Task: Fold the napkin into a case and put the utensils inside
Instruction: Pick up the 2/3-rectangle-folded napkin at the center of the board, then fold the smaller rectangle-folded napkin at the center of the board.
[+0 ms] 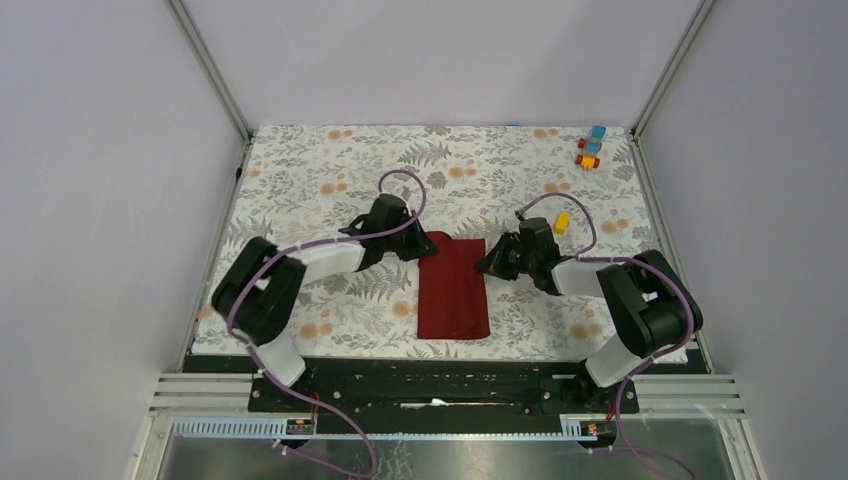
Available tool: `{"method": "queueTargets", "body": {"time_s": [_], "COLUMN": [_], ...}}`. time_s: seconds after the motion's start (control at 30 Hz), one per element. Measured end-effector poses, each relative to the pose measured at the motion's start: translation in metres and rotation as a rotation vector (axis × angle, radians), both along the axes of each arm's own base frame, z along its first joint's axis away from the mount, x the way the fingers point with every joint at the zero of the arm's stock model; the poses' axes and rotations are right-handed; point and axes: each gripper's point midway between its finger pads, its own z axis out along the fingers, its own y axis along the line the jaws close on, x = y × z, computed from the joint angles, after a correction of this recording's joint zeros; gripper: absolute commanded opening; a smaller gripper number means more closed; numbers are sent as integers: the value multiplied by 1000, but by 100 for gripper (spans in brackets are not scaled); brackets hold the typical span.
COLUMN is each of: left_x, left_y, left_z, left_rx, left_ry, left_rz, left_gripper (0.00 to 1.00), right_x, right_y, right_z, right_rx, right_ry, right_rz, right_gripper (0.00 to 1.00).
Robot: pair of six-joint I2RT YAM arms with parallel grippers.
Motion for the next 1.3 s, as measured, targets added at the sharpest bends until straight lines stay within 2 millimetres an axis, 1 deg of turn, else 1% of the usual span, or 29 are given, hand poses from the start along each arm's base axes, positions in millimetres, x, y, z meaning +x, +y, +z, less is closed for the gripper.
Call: {"method": "queueTargets", "body": {"time_s": [0.07, 0.17, 0.2, 0.33, 0.4, 0.63, 0.73, 0.83, 0.87, 0.97, 1.07, 1.17, 1.23, 1.3], "left_x": [5, 6, 6, 14, 15, 15, 14, 14, 14, 12, 1, -12, -18, -24], "left_y": [-3, -8, -11, -18, -19, -20, -20, -21, -20, -20, -14, -8, -5, 0], "left_z": [-21, -56, -62, -61, -62, -62, -62, -62, -62, -61, -59, -47, -32, -19], "left_rx": [5, 21, 6, -29, -39, -78, -89, -94, -95, -101, -89, -91, -111, -119], "left_ry": [20, 66, 79, 47, 35, 4, -5, -8, -7, -5, 24, 48, 48, 38], "left_rz": [-5, -14, -17, -21, -21, -18, -19, -20, -20, -25, -37, -57, -73, -79], "left_gripper": [0, 0, 0, 0, 0, 0, 0, 0, 0, 8, 28, 41, 45, 45], "right_x": [-1, 2, 1, 7, 9, 11, 15, 15, 14, 10, 9, 9, 10, 11], "right_y": [0, 1, 4, 16, 25, 56, 71, 80, 80, 76, 73, 72, 73, 73], "right_z": [-3, -3, -2, 7, 14, 33, 32, 19, 15, 3, -3, -6, -6, -6], "right_rx": [-37, -88, -101, -183, -222, -400, -466, -536, -564, -607, -611, -607, -600, -596], "right_ry": [4, 1, -4, -43, -71, -138, -134, -106, -97, -68, -71, -83, -94, -102], "right_rz": [6, 14, 25, 54, 70, 79, 67, 44, 35, 2, -16, -19, -19, -19], "right_gripper": [0, 0, 0, 0, 0, 0, 0, 0, 0, 0, 0, 0, 0, 0]}}
